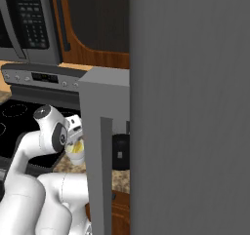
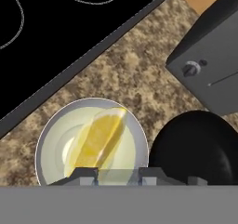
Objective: Grab a lemon wedge from the fridge and one ice cube from the ice bowl, and put them in the glass of lemonade.
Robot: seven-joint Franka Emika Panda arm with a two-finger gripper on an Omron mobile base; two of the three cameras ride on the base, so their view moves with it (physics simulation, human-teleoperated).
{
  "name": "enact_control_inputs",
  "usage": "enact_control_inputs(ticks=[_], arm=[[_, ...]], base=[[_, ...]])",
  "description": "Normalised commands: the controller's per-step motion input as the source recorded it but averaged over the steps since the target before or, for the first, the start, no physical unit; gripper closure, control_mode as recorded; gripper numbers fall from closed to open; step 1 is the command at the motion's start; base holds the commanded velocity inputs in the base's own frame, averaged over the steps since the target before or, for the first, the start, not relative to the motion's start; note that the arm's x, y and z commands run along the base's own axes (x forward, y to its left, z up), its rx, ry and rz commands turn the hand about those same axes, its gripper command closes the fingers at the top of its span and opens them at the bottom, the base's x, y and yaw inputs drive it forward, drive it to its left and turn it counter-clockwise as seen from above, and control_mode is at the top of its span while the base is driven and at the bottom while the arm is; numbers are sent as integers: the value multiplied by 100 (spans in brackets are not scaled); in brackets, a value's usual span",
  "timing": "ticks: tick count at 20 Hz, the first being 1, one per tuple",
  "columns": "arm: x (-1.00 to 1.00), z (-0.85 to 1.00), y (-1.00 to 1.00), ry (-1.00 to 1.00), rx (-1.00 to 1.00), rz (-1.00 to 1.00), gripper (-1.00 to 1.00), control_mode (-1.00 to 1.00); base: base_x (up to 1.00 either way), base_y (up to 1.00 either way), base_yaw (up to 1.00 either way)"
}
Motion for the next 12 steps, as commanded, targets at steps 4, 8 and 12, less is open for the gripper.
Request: enact_control_inputs(ticks=[4, 8, 12], arm=[[11, -37, 0, -1, 0, 0, -100, -100], [27, -17, 0, -4, 0, 0, -100, -100], [2, 0, 0, 0, 0, 0, -100, -100]], base=[[0, 0, 0], [0, 0, 0], [0, 0, 0]])
